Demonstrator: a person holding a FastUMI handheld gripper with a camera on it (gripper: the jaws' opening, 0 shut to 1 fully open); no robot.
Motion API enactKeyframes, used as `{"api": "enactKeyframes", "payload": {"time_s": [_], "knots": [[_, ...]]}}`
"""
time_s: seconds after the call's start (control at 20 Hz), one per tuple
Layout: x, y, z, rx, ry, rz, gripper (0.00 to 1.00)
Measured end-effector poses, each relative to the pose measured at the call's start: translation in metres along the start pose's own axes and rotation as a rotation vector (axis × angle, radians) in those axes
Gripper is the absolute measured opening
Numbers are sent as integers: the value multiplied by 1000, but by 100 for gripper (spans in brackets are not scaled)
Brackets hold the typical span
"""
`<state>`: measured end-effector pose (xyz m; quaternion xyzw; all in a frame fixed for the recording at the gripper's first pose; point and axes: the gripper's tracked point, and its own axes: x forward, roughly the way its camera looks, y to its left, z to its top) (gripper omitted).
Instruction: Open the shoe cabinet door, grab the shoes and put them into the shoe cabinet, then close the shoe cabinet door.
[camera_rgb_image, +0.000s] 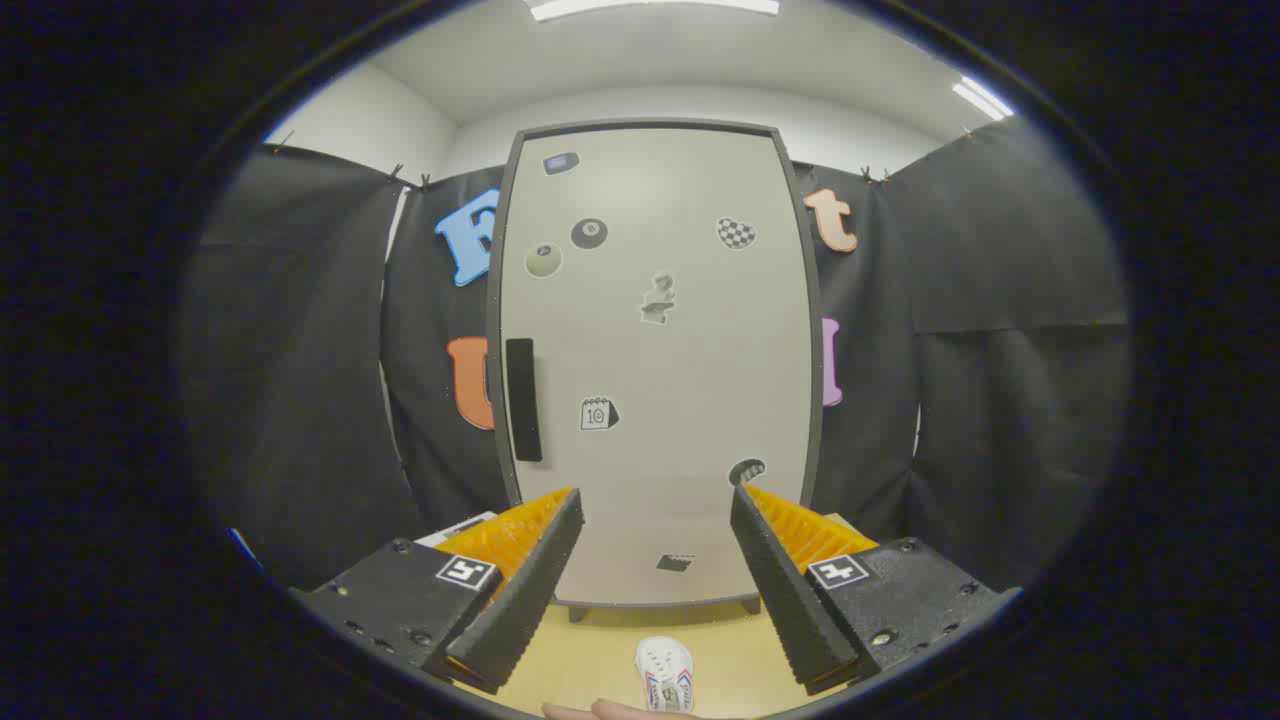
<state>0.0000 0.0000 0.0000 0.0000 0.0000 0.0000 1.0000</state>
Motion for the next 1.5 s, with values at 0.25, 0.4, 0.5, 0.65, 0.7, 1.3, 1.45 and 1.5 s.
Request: {"api": "enactKeyframes", "payload": {"time_s": [0.25,0.4,0.5,0.65,0.7,1.3,1.45,1.5], "knots": [[-2,4,3,-8,-6,6,99],[-5,10,3,-2,-3,23,98],[-5,10,3,9,4,17,98],[-4,14,12,0,-10,16,98],[-3,13,15,-9,-24,9,98],[70,84,30,-27,-44,124,98],[99,113,48,-54,-109,198,99],[105,120,52,-57,-128,204,98]]}}
